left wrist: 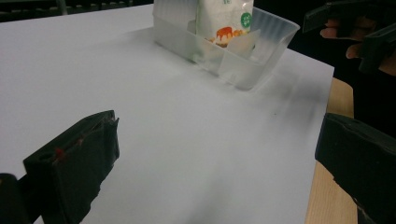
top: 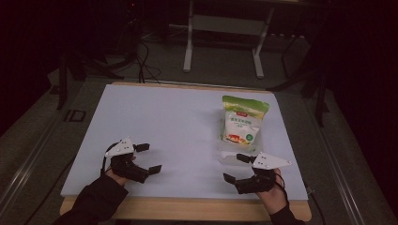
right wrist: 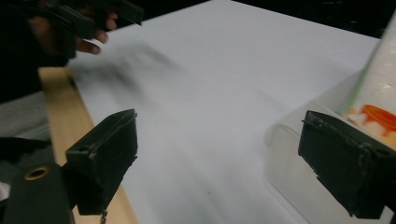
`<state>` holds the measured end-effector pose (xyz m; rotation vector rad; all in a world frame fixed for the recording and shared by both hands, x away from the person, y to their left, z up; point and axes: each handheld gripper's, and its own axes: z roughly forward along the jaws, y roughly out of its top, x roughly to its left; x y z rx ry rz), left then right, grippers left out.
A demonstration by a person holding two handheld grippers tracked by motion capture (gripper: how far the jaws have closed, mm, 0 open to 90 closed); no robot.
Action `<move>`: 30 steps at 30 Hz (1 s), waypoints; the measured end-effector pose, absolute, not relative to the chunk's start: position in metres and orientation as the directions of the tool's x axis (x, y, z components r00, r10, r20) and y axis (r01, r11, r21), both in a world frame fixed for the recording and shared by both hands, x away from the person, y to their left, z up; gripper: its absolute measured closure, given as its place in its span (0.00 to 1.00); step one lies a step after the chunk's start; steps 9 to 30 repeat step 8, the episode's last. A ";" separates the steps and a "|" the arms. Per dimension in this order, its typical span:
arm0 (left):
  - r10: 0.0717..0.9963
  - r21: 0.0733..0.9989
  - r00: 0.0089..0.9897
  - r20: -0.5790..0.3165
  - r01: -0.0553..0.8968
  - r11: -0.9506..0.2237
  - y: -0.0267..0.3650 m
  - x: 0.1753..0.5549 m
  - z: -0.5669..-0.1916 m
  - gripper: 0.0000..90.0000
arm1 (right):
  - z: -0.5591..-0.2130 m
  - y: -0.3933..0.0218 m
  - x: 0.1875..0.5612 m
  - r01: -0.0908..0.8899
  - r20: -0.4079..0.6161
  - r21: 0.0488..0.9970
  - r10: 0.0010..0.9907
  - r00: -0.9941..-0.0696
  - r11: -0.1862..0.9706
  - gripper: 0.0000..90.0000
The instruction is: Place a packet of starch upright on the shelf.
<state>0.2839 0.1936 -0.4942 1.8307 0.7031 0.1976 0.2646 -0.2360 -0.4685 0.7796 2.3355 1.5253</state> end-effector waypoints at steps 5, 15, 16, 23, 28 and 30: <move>0.555 0.906 0.808 -0.199 0.367 -0.209 0.194 0.284 -0.495 0.00 | -0.470 -0.240 0.267 0.306 0.076 0.897 0.572 -0.816 0.318 0.13; 0.555 0.906 0.808 -0.198 0.367 -0.210 0.194 0.284 -0.495 0.00 | -0.470 -0.240 0.268 0.298 0.068 0.900 0.572 -0.817 0.319 0.13; 0.555 0.906 0.808 -0.198 0.367 -0.210 0.194 0.284 -0.495 0.00 | -0.470 -0.240 0.268 0.298 0.068 0.900 0.572 -0.817 0.319 0.13; 0.555 0.906 0.808 -0.198 0.367 -0.210 0.194 0.284 -0.495 0.00 | -0.470 -0.240 0.268 0.298 0.068 0.900 0.572 -0.817 0.319 0.13; 0.555 0.906 0.808 -0.198 0.367 -0.210 0.194 0.284 -0.495 0.00 | -0.470 -0.240 0.268 0.298 0.068 0.900 0.572 -0.817 0.319 0.13; 0.555 0.906 0.808 -0.198 0.367 -0.210 0.194 0.284 -0.495 0.00 | -0.470 -0.240 0.268 0.298 0.068 0.900 0.572 -0.817 0.319 0.13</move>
